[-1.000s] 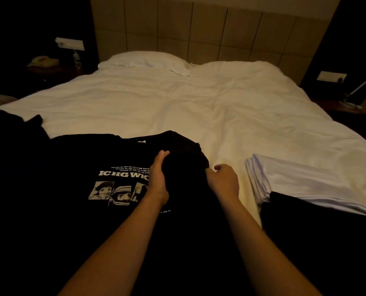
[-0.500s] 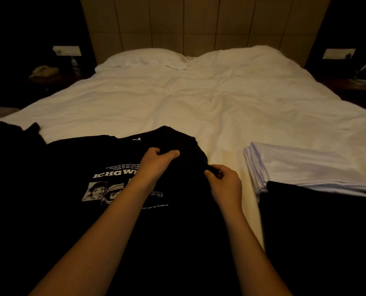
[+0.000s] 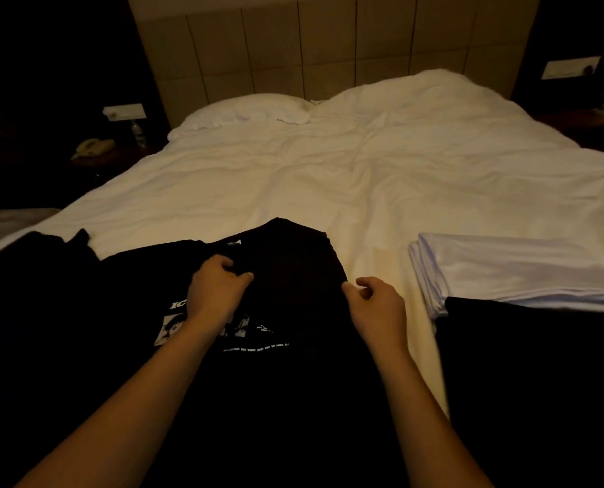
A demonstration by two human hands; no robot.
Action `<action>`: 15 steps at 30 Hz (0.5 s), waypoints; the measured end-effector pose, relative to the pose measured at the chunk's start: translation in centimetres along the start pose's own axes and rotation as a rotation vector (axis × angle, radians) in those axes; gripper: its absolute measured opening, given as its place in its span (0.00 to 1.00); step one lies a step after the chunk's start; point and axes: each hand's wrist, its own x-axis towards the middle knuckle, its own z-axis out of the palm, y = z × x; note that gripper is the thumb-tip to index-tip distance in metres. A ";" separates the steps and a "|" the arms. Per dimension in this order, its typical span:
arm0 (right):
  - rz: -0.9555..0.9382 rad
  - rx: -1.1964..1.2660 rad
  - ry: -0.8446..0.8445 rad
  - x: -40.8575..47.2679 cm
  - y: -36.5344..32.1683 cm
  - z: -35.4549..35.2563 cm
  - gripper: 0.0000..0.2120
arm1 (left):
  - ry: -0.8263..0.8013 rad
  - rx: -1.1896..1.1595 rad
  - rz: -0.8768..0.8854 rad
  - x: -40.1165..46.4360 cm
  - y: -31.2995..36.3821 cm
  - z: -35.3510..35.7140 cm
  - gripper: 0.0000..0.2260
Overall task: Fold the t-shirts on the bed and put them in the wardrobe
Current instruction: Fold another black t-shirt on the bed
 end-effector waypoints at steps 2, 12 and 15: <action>0.026 -0.092 -0.017 0.0 -0.1 0.0 0.22 | 0.080 0.200 0.256 0.3 0.3 0.5 0.21; 0.086 -0.189 -0.103 0.6 0.2 -0.9 0.12 | -0.145 0.398 0.459 3.8 4.9 9.1 0.25; 0.082 -0.101 -0.109 1.0 0.7 -0.7 0.11 | -0.100 0.393 0.429 5.5 5.5 10.5 0.24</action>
